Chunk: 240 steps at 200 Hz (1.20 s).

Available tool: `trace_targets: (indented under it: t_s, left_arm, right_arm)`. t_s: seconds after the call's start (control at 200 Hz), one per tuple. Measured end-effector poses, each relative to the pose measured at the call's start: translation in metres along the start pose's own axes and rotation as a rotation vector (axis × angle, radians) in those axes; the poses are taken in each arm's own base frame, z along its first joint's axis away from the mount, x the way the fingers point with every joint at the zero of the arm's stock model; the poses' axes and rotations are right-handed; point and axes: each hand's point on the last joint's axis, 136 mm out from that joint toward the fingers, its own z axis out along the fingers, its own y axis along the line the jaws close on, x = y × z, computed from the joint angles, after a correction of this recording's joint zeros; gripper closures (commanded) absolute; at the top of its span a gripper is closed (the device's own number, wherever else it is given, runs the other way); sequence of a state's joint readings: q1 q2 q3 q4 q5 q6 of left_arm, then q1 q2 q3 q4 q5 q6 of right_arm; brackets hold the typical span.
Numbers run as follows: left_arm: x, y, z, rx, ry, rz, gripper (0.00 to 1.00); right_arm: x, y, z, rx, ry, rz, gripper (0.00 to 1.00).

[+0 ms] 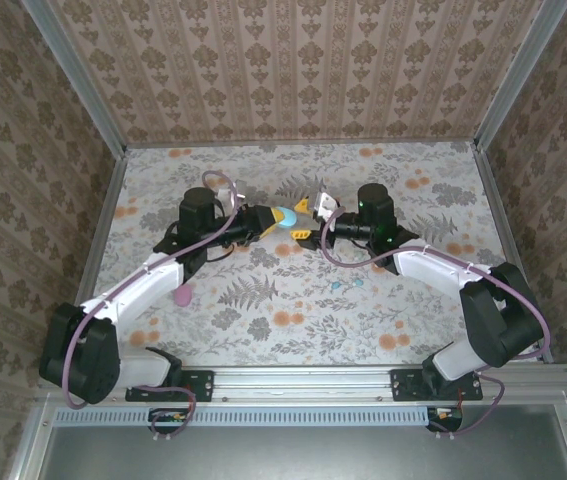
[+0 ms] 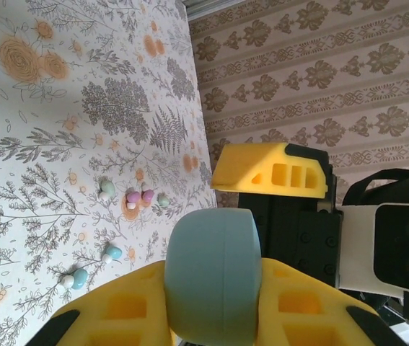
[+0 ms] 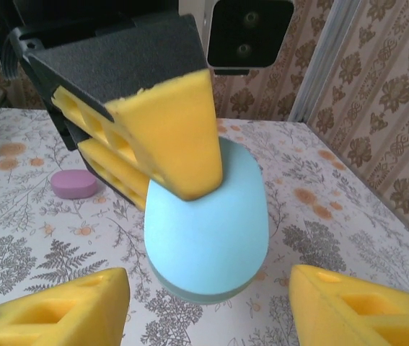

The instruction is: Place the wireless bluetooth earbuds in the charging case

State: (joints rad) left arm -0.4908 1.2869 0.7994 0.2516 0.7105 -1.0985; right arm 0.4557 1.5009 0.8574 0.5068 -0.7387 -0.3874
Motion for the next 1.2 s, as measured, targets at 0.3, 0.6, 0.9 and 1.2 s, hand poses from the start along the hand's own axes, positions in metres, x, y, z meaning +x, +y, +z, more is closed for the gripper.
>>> trace_targets:
  t_s: [0.3,0.6,0.9,1.2]
  left_arm:
    - [0.001,-0.001,0.001,0.005,-0.003,0.002,0.85]
    - [0.000,-0.001,0.001,0.003,-0.007,-0.001,0.85]
    - [-0.002,-0.004,0.001,0.012,-0.016,0.008,0.84]
    - [-0.005,-0.004,0.001,0.009,-0.030,0.012,0.68]
  right_arm:
    - [-0.009,-0.004,0.003,-0.003,-0.034,0.016,0.42]
    - [-0.007,-0.004,0.006,-0.016,-0.035,0.028,0.43]
    - [-0.006,-0.005,0.010,-0.026,-0.035,0.032,0.48]
    - [-0.007,-0.003,0.012,-0.031,-0.036,0.049,0.61]
